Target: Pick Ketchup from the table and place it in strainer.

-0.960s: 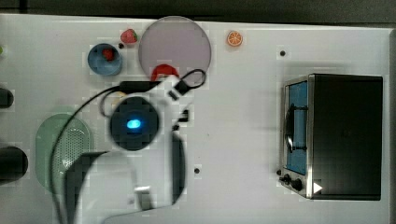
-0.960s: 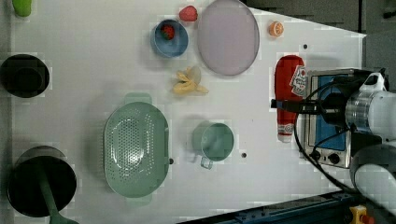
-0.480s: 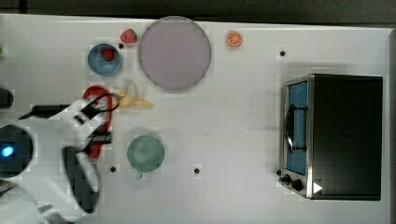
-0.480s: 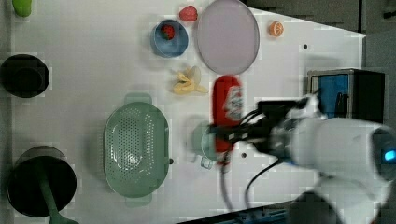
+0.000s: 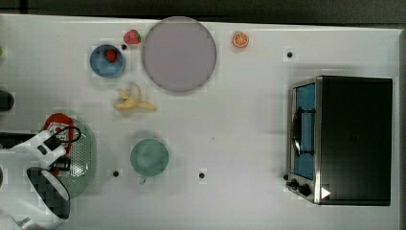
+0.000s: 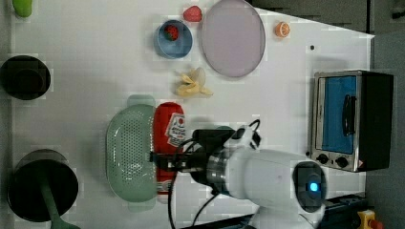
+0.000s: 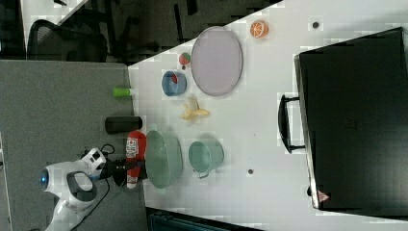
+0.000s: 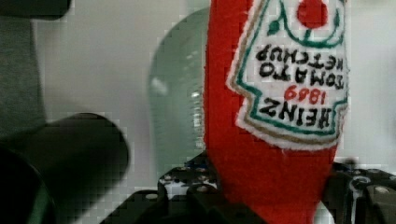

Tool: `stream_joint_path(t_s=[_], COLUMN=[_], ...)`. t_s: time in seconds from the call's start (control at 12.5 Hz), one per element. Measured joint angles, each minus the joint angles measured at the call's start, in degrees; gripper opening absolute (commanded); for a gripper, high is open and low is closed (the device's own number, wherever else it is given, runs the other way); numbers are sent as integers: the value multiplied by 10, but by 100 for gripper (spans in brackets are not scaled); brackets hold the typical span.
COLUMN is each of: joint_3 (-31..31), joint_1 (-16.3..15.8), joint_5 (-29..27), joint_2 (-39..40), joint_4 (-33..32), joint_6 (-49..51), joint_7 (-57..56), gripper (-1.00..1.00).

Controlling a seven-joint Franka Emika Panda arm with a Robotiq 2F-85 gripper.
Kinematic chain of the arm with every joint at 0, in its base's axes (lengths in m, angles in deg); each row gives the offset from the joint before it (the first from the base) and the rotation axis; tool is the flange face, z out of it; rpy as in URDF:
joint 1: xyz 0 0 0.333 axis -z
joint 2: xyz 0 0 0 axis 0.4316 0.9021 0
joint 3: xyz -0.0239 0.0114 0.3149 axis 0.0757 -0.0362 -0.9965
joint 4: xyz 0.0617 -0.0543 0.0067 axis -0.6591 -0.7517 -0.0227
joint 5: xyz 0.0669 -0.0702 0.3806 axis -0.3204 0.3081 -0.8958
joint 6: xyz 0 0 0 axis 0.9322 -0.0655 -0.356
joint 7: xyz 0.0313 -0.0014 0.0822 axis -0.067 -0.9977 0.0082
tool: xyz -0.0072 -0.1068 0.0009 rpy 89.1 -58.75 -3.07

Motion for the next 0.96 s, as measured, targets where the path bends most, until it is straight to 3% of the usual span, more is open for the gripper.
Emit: stream_joint_path(t_s=[0.24,0.64,0.96], joint_3=[6,18,18], joint_1=[-3,9,44], joint_5=[37,44,33], joint_2=[76,116,-25], joint_4=[-4,-8,0], joint_6=[-53,-76,105], joint_7=[31,69,92], gripper=[97,100,100])
